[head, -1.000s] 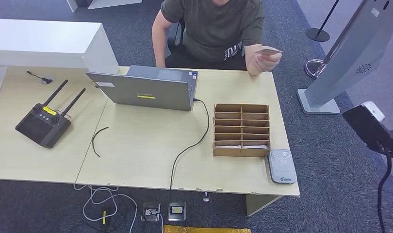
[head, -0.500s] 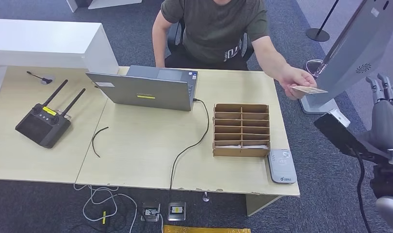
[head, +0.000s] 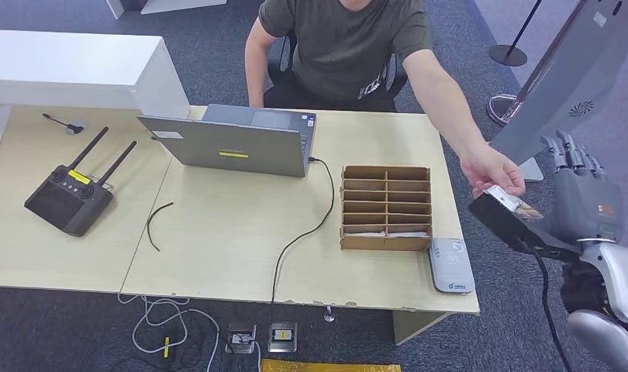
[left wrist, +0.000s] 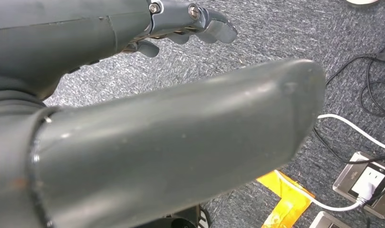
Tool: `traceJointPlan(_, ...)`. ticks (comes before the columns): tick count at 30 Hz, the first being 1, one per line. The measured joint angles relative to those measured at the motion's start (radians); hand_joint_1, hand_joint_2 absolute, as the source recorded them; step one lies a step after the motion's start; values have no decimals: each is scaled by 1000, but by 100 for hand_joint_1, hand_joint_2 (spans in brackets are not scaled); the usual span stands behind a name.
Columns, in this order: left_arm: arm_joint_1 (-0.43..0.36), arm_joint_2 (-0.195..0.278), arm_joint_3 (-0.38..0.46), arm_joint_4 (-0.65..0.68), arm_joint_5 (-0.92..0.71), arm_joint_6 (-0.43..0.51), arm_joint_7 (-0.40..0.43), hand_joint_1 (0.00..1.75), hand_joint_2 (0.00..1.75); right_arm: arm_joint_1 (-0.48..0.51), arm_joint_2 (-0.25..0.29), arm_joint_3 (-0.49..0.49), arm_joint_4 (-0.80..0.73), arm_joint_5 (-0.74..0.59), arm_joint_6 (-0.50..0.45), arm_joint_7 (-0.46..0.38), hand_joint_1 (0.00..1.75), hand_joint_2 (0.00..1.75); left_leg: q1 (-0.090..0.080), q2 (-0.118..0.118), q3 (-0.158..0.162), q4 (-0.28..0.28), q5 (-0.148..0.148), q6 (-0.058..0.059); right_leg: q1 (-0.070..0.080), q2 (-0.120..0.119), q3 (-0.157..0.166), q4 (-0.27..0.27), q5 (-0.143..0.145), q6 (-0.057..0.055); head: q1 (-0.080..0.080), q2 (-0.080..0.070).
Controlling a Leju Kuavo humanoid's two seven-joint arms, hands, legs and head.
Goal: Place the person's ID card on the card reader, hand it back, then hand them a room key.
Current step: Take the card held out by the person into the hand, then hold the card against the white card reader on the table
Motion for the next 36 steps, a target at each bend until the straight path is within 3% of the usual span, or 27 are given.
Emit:
traceJointPlan(1,0,0,-2,0,0,0,1,0,0,-1,2,7,4,3,2,0,175,175,0,0,0,0,0,0,0,0,0,0,0,0,0,0)
traceJointPlan(36,10,18,-60,-16,35,-8,26,0,0,110,4,47,103,-48,50,6,175,175,0,1,0,0,0,0,0,1,-1,0,0,0,0,0)
